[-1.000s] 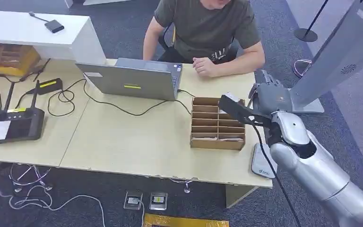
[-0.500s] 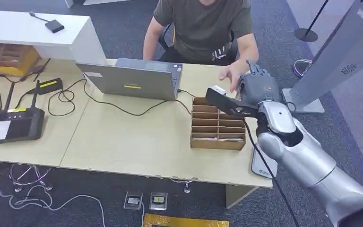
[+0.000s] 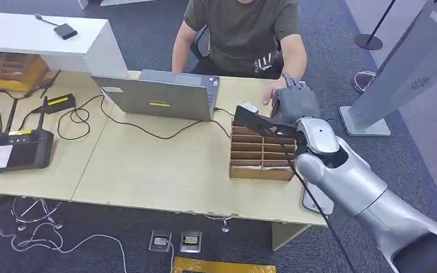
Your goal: Pass the card to the sensor for recognition and then transmit it.
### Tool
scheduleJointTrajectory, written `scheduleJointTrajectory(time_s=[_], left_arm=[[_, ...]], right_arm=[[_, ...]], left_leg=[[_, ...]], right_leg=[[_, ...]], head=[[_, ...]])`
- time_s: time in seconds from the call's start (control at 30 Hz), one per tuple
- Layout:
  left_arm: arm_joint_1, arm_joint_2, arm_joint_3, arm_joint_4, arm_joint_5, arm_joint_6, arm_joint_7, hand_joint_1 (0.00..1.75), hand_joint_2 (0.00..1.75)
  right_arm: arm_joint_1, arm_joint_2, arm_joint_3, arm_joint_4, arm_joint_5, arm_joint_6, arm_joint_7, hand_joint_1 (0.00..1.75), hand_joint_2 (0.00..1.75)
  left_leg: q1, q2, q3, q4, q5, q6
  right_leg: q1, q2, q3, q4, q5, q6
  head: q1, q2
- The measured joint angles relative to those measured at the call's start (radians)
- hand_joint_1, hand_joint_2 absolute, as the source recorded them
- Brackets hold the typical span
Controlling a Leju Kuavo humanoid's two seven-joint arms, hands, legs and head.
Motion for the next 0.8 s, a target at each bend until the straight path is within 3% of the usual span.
scheduleJointTrajectory(time_s=[0.7, 0.73, 0.77, 0.8], left_arm=[[0.000, 0.000, 0.000, 0.000, 0.006, 0.000, -0.002, 0.00, 0.00], [0.000, 0.000, 0.000, 0.000, 0.007, 0.001, -0.002, 0.00, 0.00], [0.000, 0.000, 0.000, 0.000, 0.007, 0.002, -0.002, 0.00, 0.00], [0.000, -0.001, 0.000, 0.000, 0.010, 0.003, -0.002, 0.00, 0.00]], right_arm=[[-0.019, 0.021, 0.052, 0.047, -0.012, -0.008, 0.002, 1.75, 1.75], [-0.021, 0.021, 0.055, 0.049, -0.015, -0.009, 0.001, 0.61, 1.75], [-0.022, 0.021, 0.058, 0.052, -0.016, -0.010, 0.001, 0.00, 1.75], [-0.025, 0.023, 0.063, 0.054, -0.021, -0.010, 0.001, 0.00, 0.00]], left_leg=[[0.000, 0.000, 0.000, 0.000, 0.000, 0.000], [0.000, 0.000, 0.000, 0.000, 0.000, 0.000], [0.000, 0.000, 0.000, 0.000, 0.000, 0.000], [0.000, 0.000, 0.000, 0.000, 0.000, 0.000]], right_leg=[[0.000, 0.000, 0.000, 0.000, 0.000, 0.000], [0.000, 0.000, 0.000, 0.000, 0.000, 0.000], [0.000, 0.000, 0.000, 0.000, 0.000, 0.000], [0.000, 0.000, 0.000, 0.000, 0.000, 0.000]], head=[[0.000, 0.000], [0.000, 0.000], [0.000, 0.000], [0.000, 0.000]])
